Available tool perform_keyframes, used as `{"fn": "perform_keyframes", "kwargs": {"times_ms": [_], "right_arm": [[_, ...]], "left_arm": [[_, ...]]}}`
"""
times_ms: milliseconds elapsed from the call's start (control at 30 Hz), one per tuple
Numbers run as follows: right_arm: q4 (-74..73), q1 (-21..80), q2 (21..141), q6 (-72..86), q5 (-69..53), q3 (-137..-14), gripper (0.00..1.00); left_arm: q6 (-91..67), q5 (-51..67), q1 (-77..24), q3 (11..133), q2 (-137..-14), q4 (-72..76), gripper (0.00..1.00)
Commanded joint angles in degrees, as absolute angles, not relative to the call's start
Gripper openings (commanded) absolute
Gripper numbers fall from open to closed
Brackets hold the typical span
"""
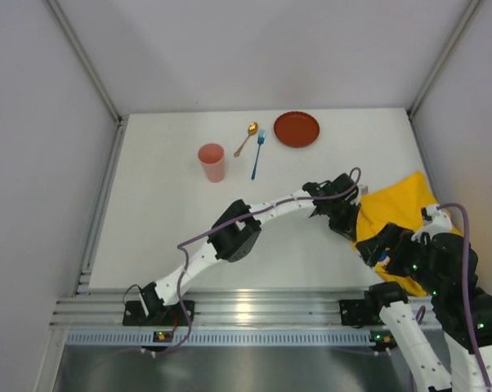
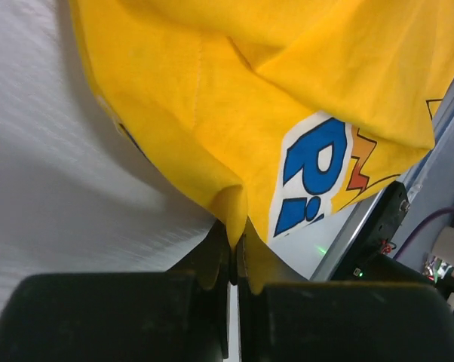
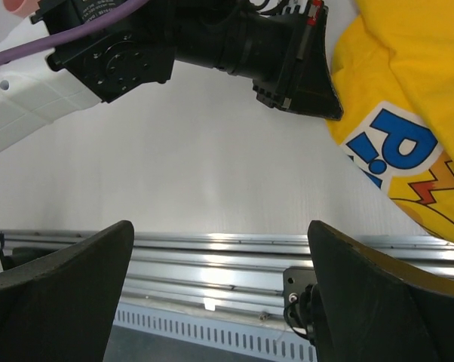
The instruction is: Set the dinner table for one person
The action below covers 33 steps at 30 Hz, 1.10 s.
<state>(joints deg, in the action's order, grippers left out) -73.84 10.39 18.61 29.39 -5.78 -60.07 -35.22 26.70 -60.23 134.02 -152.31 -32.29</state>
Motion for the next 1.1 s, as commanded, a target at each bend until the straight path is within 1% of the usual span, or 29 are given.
{"fn": "perform_keyframes", "kwargs": {"times_ms": [0, 67, 100, 200, 233, 267, 300, 367, 400, 467, 500, 533, 600, 733, 867, 967, 1067], "right_arm": [[-69.5, 11.1, 20.2, 27.8, -6.4, -58.9, 1.00], [-67.8, 11.1, 20.7, 27.7, -7.2, -57.2, 1.00], [-67.0, 11.1, 21.5, 27.8, -7.9, -56.6, 1.00], [-63.6, 11.1, 23.8, 27.8, -8.6, -53.6, 1.00], [-62.8, 11.1, 24.7, 27.8, -8.5, -52.8, 1.00], [-60.9, 11.1, 25.7, 27.7, -8.4, -51.3, 1.00], [-60.0, 11.0, 28.4, 27.8, -8.2, -50.6, 1.00], [-56.5, 11.1, 31.7, 27.9, -8.4, -48.7, 1.00], [-55.1, 11.0, 35.5, 27.9, -9.3, -48.0, 1.00], [-50.4, 11.1, 39.5, 28.0, -10.7, -46.4, 1.00], [-49.1, 11.1, 44.0, 28.0, -11.2, -46.1, 0.99], [-48.3, 11.1, 46.4, 28.1, -10.7, -45.9, 0.99], [-46.1, 11.2, 53.3, 28.0, -8.5, -46.3, 0.99], [-42.9, 11.5, 63.9, 25.8, -2.9, -48.7, 0.99], [-39.6, 11.6, 76.3, 24.1, 1.5, -54.3, 0.99], [-38.1, 11.5, 83.8, 23.9, 2.5, -58.9, 0.98], [-36.4, 11.6, 88.4, 24.6, 4.4, -62.1, 0.98]], "left_arm": [[-36.7, 19.1, -57.1, 131.8, -155.4, -39.2, 0.00], [-38.4, 16.2, -53.9, 127.5, -151.9, -38.2, 0.00], [-39.0, 15.6, -52.7, 122.1, -150.3, -37.3, 0.00], [-40.1, 13.6, -48.5, 113.0, -141.7, -32.8, 0.00], [-40.3, 13.1, -47.6, 107.3, -139.7, -32.1, 0.00], [-40.6, 11.8, -45.9, 104.4, -137.7, -31.3, 0.00], [-40.6, 10.9, -45.2, 98.0, -132.8, -30.7, 0.00], [-41.0, 9.4, -42.9, 91.5, -127.8, -28.5, 0.00], [-41.0, 9.1, -42.2, 85.4, -123.4, -28.0, 0.00], [-40.7, 8.4, -40.6, 80.2, -118.8, -27.6, 0.00], [-40.3, 7.1, -40.4, 77.8, -117.0, -27.9, 0.00], [-40.0, 6.3, -40.2, 73.9, -113.0, -28.2, 0.00], [-39.0, 5.6, -40.2, 68.4, -109.4, -28.4, 0.00], [-38.8, 4.3, -40.2, 61.4, -101.8, -28.7, 0.00], [-39.3, 3.0, -40.1, 58.1, -99.1, -29.6, 0.00], [-39.7, 3.0, -39.8, 56.6, -98.3, -29.4, 0.00], [-40.1, 3.5, -39.9, 54.9, -97.6, -29.1, 0.00]]}}
